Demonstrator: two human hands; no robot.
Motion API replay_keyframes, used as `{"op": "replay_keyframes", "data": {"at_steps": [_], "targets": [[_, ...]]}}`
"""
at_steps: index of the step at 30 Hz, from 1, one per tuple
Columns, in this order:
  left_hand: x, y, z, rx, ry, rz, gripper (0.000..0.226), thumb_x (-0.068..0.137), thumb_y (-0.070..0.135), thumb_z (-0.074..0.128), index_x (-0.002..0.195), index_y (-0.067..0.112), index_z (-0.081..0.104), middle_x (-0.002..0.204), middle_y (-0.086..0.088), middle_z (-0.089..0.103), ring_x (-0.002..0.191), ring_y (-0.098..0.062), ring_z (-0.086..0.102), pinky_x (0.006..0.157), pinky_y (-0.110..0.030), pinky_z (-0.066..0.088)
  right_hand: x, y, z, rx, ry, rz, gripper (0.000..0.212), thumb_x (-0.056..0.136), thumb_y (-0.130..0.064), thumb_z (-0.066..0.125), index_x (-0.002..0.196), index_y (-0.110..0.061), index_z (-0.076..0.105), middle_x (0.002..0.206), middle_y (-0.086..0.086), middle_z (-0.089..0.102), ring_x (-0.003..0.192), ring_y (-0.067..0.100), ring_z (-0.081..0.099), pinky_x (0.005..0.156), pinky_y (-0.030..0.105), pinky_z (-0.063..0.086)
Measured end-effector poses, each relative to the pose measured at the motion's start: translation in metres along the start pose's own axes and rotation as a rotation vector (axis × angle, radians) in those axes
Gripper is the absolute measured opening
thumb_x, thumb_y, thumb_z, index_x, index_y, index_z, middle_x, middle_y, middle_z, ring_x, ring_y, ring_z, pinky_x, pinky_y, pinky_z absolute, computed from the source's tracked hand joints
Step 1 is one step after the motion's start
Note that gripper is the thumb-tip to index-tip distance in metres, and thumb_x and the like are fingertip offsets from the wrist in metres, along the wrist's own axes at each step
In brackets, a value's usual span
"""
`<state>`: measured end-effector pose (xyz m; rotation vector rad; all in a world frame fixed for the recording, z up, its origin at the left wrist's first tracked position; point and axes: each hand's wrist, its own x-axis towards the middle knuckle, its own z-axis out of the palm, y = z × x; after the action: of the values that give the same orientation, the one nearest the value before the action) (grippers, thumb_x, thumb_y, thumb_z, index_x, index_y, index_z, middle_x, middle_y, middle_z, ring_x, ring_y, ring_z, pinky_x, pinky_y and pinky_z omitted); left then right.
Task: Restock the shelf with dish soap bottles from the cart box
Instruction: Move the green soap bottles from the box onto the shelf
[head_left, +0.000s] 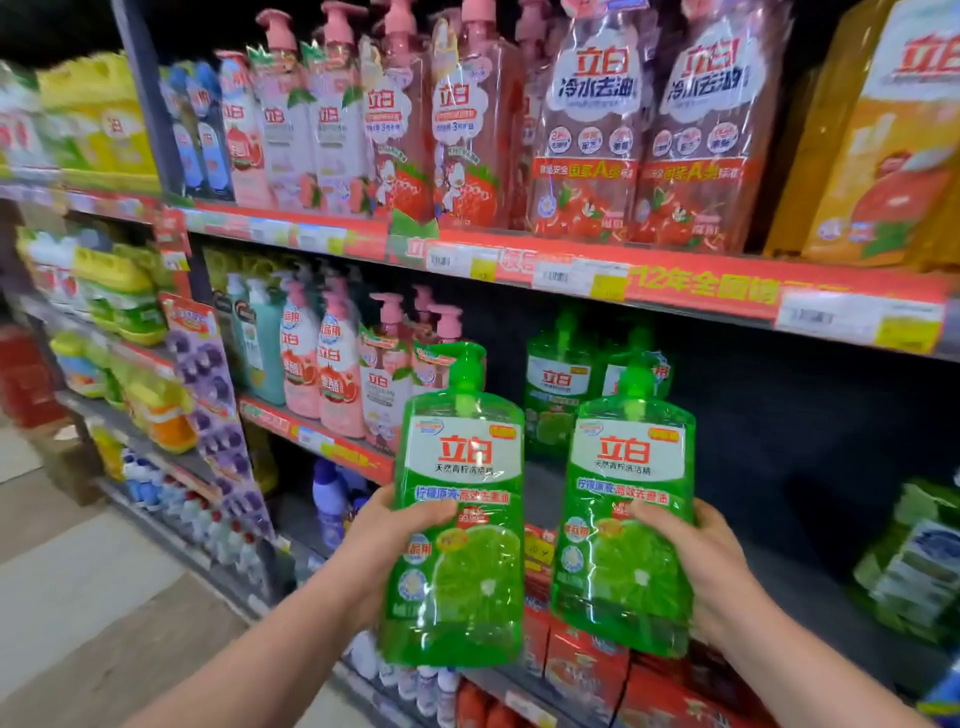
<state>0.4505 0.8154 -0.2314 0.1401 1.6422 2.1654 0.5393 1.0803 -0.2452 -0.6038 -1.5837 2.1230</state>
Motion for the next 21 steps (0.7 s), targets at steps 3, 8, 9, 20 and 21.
{"op": "replay_keyframes", "data": {"at_steps": [3,8,9,20,21], "targets": [[0.027,0.004,0.010,0.014,0.026,0.003,0.065,0.051,0.016,0.079,0.112,0.007,0.057,0.094,-0.018,0.074,0.078,-0.035,0.071,0.066,-0.043,0.057,0.039,0.000,-0.001,-0.017,-0.005,0.002,0.049,0.060,-0.012,0.082,0.102,-0.010,0.058,0.085,0.014,0.075,0.070,0.028,0.073,0.057,0.038,0.058],[0.063,0.011,0.026,-0.008,0.026,0.021,0.046,0.056,0.013,0.075,0.100,0.008,0.062,0.081,-0.014,0.076,0.064,-0.028,0.072,0.048,-0.031,0.055,0.098,0.001,0.006,-0.057,-0.053,-0.020,0.056,0.062,-0.011,0.082,0.111,-0.012,0.054,0.096,0.012,0.071,0.081,0.029,0.071,0.071,0.041,0.057],[0.069,0.011,0.027,-0.012,0.030,0.024,0.046,0.056,0.013,0.075,0.101,0.008,0.063,0.082,-0.015,0.076,0.064,-0.029,0.072,0.049,-0.032,0.056,0.108,0.003,0.008,-0.065,-0.061,-0.021,0.058,0.063,-0.011,0.082,0.113,-0.010,0.054,0.098,0.012,0.071,0.084,0.030,0.071,0.074,0.043,0.057],[0.098,0.017,0.020,0.014,0.058,0.000,0.059,0.058,0.003,0.080,0.113,0.005,0.058,0.103,-0.026,0.070,0.077,-0.035,0.069,0.073,-0.047,0.057,0.176,0.038,0.030,-0.141,-0.102,-0.031,0.025,0.066,-0.007,0.081,0.080,-0.020,0.065,0.074,0.001,0.075,0.071,0.022,0.071,0.074,0.039,0.055],[0.100,0.019,0.019,0.027,0.054,-0.002,0.059,0.059,0.002,0.080,0.114,0.005,0.057,0.103,-0.026,0.070,0.077,-0.035,0.069,0.072,-0.047,0.058,0.178,0.041,0.033,-0.131,-0.089,-0.040,0.026,0.067,-0.007,0.080,0.082,-0.021,0.064,0.077,0.000,0.074,0.070,0.020,0.071,0.072,0.037,0.056]]}}
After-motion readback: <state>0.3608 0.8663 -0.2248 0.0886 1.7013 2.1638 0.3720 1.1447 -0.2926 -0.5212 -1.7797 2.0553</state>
